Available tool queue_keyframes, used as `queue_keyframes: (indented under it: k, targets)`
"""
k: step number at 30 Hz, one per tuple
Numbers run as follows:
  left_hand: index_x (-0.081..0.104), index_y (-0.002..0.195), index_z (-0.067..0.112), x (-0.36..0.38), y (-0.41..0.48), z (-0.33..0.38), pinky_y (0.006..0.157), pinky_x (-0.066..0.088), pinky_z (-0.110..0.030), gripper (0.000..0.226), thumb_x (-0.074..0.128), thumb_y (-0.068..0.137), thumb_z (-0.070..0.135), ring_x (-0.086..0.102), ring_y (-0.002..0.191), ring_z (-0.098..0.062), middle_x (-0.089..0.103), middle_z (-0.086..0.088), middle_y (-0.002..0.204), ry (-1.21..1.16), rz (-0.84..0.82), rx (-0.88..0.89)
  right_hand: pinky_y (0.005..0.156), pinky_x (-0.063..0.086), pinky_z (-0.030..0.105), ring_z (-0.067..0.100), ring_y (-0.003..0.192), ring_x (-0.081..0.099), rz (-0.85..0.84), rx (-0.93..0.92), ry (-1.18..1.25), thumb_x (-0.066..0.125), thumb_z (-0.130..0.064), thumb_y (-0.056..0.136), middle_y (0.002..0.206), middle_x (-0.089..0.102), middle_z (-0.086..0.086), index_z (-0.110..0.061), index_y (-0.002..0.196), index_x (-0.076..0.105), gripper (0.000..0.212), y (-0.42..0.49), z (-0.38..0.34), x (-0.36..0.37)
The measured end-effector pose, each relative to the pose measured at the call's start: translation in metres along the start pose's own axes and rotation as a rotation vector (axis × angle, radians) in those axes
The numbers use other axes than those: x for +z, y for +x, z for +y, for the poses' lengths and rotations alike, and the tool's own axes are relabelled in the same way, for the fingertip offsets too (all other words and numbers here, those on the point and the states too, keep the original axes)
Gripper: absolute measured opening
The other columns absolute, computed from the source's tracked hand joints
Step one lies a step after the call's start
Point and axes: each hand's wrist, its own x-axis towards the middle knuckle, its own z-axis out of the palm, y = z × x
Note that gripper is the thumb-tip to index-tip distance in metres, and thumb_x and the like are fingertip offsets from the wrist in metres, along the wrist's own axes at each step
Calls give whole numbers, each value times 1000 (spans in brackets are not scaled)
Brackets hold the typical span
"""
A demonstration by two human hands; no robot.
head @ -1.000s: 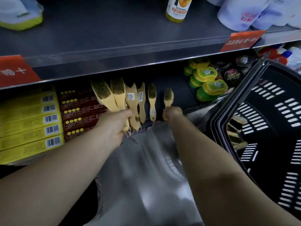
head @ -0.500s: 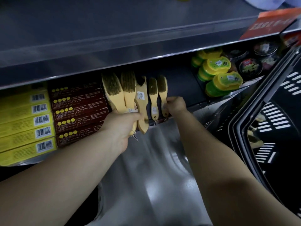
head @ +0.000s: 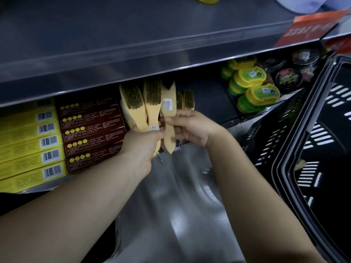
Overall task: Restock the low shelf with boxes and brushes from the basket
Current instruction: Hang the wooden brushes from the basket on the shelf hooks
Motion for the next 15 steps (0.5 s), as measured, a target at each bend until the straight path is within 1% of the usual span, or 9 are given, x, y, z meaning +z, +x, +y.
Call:
queue_keyframes:
  k: [2, 4, 6, 9, 10, 11, 12, 13, 15]
  targets:
    - [62, 112, 4, 2, 0, -1, 72, 53, -26, 36, 67, 78, -6, 65, 84, -20, 69, -12, 101, -18, 2, 13, 64, 58, 30, 15, 66, 69, 229, -45, 63, 50, -10, 95, 75, 71, 5, -4, 111, 54, 18, 2, -4, -10]
    - [62, 107, 5, 3, -1, -2, 63, 51, -22, 30, 65, 79, -5, 62, 73, -18, 67, -12, 93, -8, -9, 7, 55, 55, 28, 16, 55, 61, 529, -24, 55, 43, -4, 94, 73, 63, 8, 0, 123, 43, 29, 7, -4, -28]
    - [62, 106, 8, 5, -3, -3, 53, 48, -19, 25, 65, 82, 0, 58, 65, -14, 64, -7, 86, -5, -38, -20, 54, 52, 29, 17, 54, 54, 725, 60, 55, 39, -5, 93, 73, 57, 9, 0, 122, 46, 30, 15, 0, -46]
    - [60, 106, 8, 6, -6, -4, 43, 46, -14, 21, 65, 86, 8, 56, 61, -13, 61, -6, 82, -22, -46, -70, 61, 50, 24, 15, 67, 52, 850, 118, 195, 36, -5, 96, 79, 52, 7, -11, 110, 45, 17, 27, 9, -65]
    - [60, 102, 7, 7, -7, -4, 39, 44, -13, 16, 64, 86, 7, 55, 59, -14, 59, -7, 80, -26, -47, -82, 60, 48, 19, 14, 69, 52, 863, 152, 105, 37, -3, 95, 80, 53, 6, -15, 110, 44, 20, 29, 12, -69]
    - [60, 97, 7, 8, -8, -4, 37, 42, -13, 10, 62, 87, 6, 54, 58, -14, 58, -8, 77, -29, -53, -89, 55, 46, 15, 14, 69, 51, 865, 193, -34, 39, 0, 93, 80, 54, 6, -17, 111, 45, 25, 30, 16, -71]
    - [59, 91, 7, 8, -9, -4, 36, 42, -13, 4, 60, 88, 4, 53, 58, -15, 57, -9, 75, -33, -61, -91, 49, 44, 16, 16, 70, 52, 874, 195, -134, 40, 4, 90, 82, 55, 6, -16, 113, 49, 32, 31, 22, -73]
    - [58, 87, 7, 8, -9, -4, 36, 43, -13, 4, 59, 88, 3, 54, 58, -15, 57, -9, 75, -36, -67, -85, 48, 43, 16, 19, 75, 53, 879, 177, -159, 40, 6, 88, 86, 57, 8, -12, 118, 53, 37, 32, 27, -74]
    - [57, 85, 8, 9, -7, -4, 39, 47, -15, 7, 59, 88, 1, 56, 60, -14, 59, -8, 74, -24, -66, -70, 56, 41, 20, 22, 84, 54, 895, 104, -105, 38, 7, 88, 92, 57, 12, -6, 125, 52, 42, 32, 35, -77]
